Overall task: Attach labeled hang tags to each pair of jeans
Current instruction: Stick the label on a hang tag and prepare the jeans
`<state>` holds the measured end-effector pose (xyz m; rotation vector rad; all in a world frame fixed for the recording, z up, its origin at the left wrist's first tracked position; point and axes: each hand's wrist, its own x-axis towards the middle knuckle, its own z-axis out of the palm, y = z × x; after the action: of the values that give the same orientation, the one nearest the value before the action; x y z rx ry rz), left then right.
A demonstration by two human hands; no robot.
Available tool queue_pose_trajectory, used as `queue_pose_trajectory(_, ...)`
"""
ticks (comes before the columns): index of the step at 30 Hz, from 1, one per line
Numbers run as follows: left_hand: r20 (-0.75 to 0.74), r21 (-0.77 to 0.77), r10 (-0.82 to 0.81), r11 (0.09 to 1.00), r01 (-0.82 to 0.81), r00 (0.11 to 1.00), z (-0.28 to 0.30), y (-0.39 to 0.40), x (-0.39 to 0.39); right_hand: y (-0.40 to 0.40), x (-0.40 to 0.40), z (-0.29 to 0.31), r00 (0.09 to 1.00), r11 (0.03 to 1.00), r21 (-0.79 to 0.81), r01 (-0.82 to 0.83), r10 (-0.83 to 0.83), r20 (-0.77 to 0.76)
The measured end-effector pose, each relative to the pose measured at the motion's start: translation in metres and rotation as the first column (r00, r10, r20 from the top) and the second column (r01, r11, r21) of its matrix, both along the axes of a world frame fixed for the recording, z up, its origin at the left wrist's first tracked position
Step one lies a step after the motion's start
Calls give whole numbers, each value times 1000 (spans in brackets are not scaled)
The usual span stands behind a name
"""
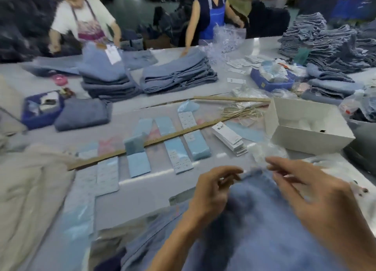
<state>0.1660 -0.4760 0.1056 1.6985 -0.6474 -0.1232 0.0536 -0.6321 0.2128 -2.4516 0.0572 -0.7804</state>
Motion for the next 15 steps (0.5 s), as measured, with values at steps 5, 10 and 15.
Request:
queue_pose_trajectory(5, 34, 560, 429, 740, -373, 903, -85, 184, -4, 105, 79, 10, 875, 866, -125, -484, 474, -103)
queue_pose_trajectory(10, 38, 603, 688, 562, -566, 725, -146, 291, -71, 224, 133, -39, 680, 713, 24, -700, 677, -282)
queue_pose_trajectory(15, 106, 424, 847, 436, -794, 521, -169, 304, -76, 274, 105, -178, 392, 475, -109, -873, 550, -737)
